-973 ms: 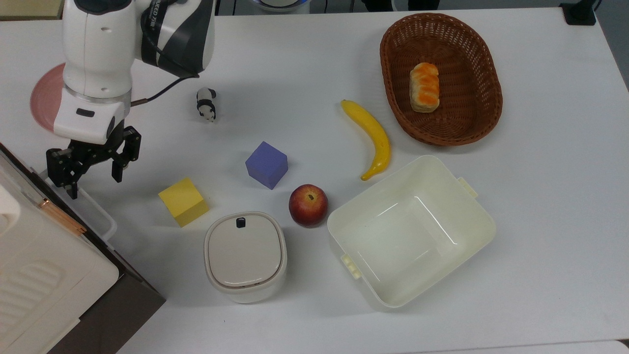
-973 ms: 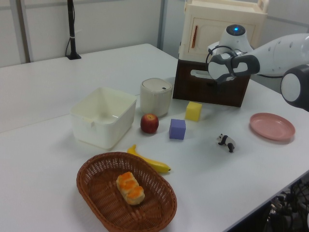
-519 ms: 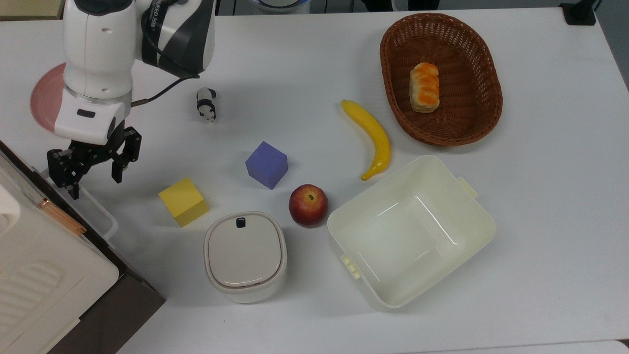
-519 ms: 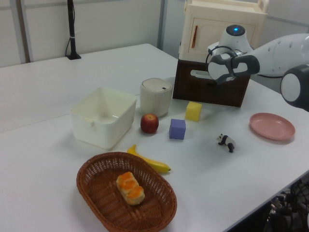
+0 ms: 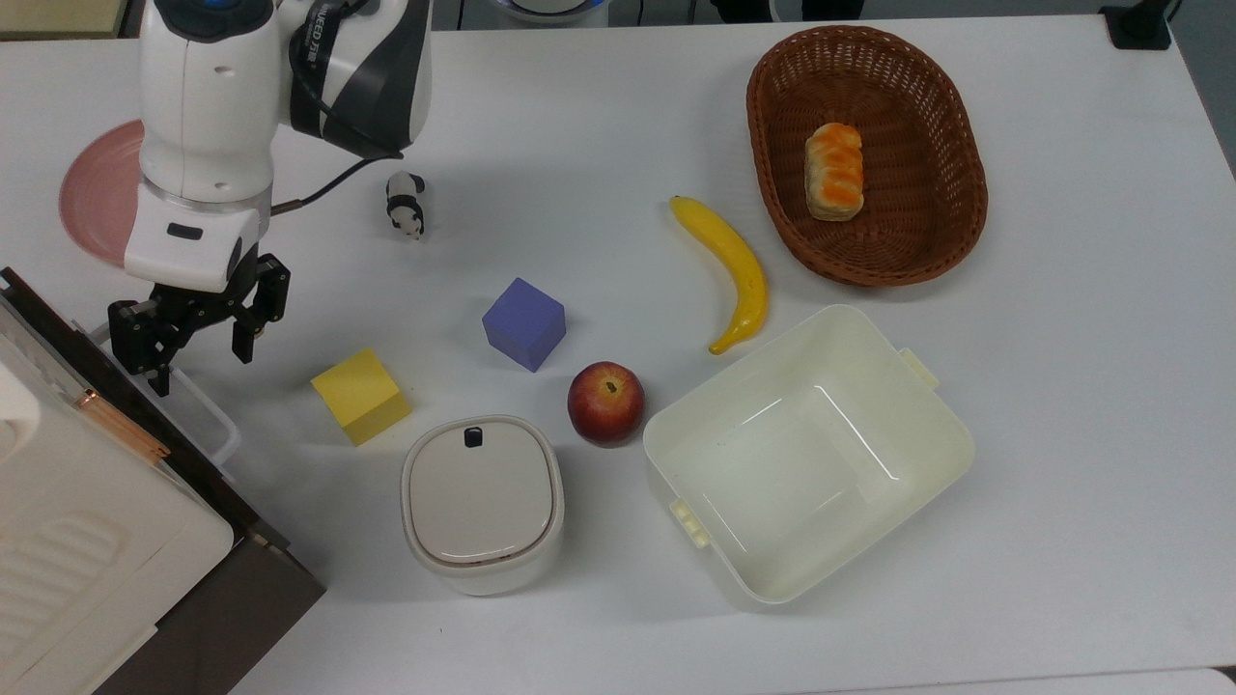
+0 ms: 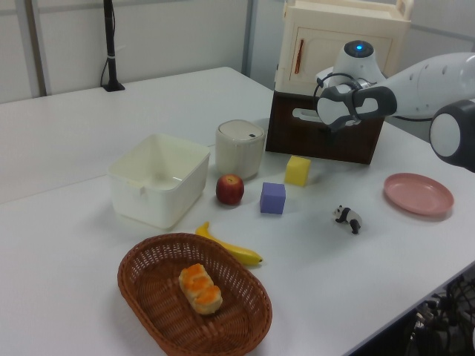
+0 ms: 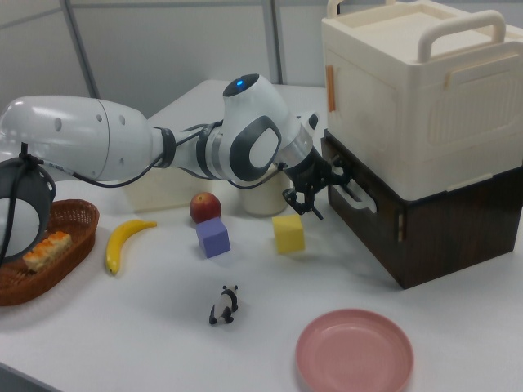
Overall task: Slide the drawer open
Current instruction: 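Lower the gripper and close it on the drawer's white handle, then pull the handle outward to slide the drawer open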
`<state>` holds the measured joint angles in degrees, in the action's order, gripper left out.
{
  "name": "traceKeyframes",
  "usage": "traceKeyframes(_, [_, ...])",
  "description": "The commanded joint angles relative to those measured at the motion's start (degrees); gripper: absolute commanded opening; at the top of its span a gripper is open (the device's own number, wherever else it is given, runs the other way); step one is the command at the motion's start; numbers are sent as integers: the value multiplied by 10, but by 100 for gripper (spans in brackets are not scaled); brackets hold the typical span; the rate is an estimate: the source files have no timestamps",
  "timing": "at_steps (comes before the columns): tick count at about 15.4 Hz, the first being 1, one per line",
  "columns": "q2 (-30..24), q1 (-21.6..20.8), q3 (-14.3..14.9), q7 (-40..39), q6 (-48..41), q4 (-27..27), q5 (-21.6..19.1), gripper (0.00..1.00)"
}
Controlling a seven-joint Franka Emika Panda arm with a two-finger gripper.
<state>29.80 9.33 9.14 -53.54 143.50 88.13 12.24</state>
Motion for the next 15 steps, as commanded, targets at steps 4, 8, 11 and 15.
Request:
traceKeyframes(4, [-11, -14, 2, -1, 1, 29, 8, 80])
traceKeyframes(8, [-27, -22, 2, -1, 1, 55, 16, 80])
traceKeyframes(11, [-36, -25, 1, 0, 0, 61, 16, 80])
traceKeyframes(15, [-42, -35, 1, 1, -17, 65, 16, 80])
